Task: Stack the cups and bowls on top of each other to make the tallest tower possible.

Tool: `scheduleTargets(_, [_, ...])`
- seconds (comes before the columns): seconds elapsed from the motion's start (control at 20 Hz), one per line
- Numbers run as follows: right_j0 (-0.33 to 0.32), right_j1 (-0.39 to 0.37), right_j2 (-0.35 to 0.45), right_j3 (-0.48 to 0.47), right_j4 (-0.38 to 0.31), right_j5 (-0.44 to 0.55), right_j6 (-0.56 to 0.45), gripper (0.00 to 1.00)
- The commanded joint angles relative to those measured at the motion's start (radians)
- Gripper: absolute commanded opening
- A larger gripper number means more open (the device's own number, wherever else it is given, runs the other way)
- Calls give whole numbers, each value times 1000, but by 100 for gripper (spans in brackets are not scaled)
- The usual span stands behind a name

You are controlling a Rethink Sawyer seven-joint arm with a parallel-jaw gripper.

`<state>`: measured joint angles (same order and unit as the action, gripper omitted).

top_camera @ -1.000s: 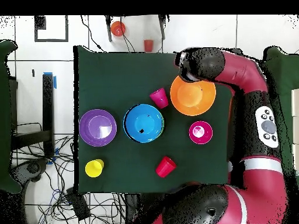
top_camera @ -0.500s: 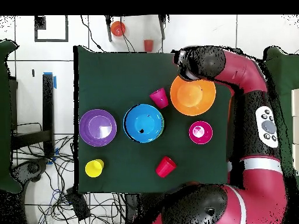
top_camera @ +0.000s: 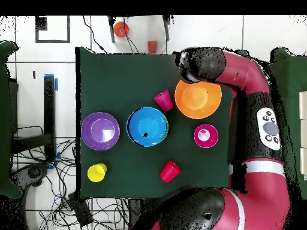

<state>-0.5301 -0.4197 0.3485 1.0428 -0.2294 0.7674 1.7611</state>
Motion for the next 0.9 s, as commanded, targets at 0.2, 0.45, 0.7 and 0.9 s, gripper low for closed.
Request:
scheduleTargets(0.2, [66, 69, -33, 16, 8, -108, 173, 100])
scheduleTargets(0.45, [80, 80, -51, 9, 21, -122, 176, 100])
scheduleTargets(0.7, [76, 92, -50, 6, 39, -141, 158, 100])
scheduleTargets(0.9, [48, 125, -19, 10, 77, -180, 140, 100])
